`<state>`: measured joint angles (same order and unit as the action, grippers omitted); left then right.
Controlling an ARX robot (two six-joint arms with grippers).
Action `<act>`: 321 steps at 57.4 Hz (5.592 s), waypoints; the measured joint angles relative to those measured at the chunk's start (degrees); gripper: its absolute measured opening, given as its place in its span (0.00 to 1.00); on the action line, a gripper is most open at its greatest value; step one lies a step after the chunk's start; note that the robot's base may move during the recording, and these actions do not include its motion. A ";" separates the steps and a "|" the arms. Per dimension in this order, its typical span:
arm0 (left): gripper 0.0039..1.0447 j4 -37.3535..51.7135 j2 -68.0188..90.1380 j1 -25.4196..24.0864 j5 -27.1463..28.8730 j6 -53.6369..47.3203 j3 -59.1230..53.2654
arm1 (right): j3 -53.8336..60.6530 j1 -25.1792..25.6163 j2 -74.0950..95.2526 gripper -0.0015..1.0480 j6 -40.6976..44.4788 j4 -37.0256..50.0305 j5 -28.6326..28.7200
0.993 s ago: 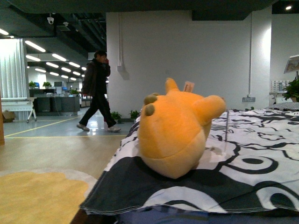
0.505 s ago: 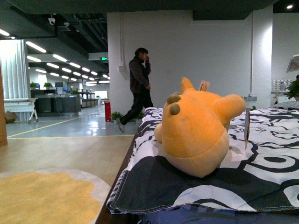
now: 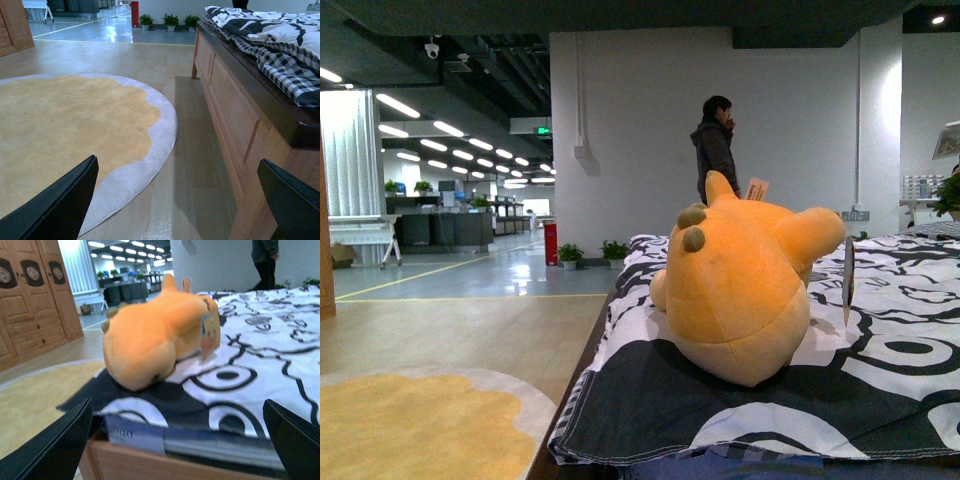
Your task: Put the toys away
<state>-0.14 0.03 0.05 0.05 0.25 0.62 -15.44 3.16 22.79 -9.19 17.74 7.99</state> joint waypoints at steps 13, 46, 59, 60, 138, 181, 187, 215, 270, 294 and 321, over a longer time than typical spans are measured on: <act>0.95 0.00 0.00 0.00 0.00 0.00 0.00 | -15.58 -16.83 22.18 1.00 6.01 8.81 -11.67; 0.95 0.00 0.00 0.00 0.00 0.00 0.00 | -40.11 -26.14 57.86 1.00 11.98 12.81 -28.81; 0.95 0.00 0.00 0.00 0.00 0.00 0.00 | -43.39 -26.93 63.91 1.00 11.58 10.34 -33.97; 0.95 0.00 0.00 0.00 -0.02 0.00 0.00 | -43.67 -26.80 64.39 1.00 11.56 10.10 -34.38; 0.95 0.00 0.00 0.00 0.00 0.00 0.00 | -49.59 -21.62 61.77 0.16 7.08 1.46 -32.22; 0.95 0.00 0.00 0.00 -0.02 0.00 0.00 | -27.78 -19.63 20.90 0.16 -0.24 -8.44 -14.01; 0.95 0.00 0.00 0.00 0.00 0.00 0.00 | -23.32 -16.90 15.63 0.16 -0.02 -7.96 -14.19; 0.95 0.00 0.00 0.00 -0.02 0.00 0.00 | -4.79 -15.39 1.77 0.16 -0.35 -4.42 -17.16; 0.95 0.00 0.00 0.00 -0.02 0.00 0.00 | 7.74 0.22 1.53 0.16 0.31 8.07 -9.25; 0.95 0.00 0.00 -0.07 0.20 0.00 0.00 | 7.74 -0.02 1.53 0.16 0.33 8.07 -8.55; 0.95 0.00 0.00 0.00 0.00 0.00 0.00 | 7.85 0.07 1.42 0.16 0.31 8.07 -9.38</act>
<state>-0.14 0.03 0.05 0.05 0.25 0.62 -7.60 3.22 24.21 -8.88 25.80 -1.39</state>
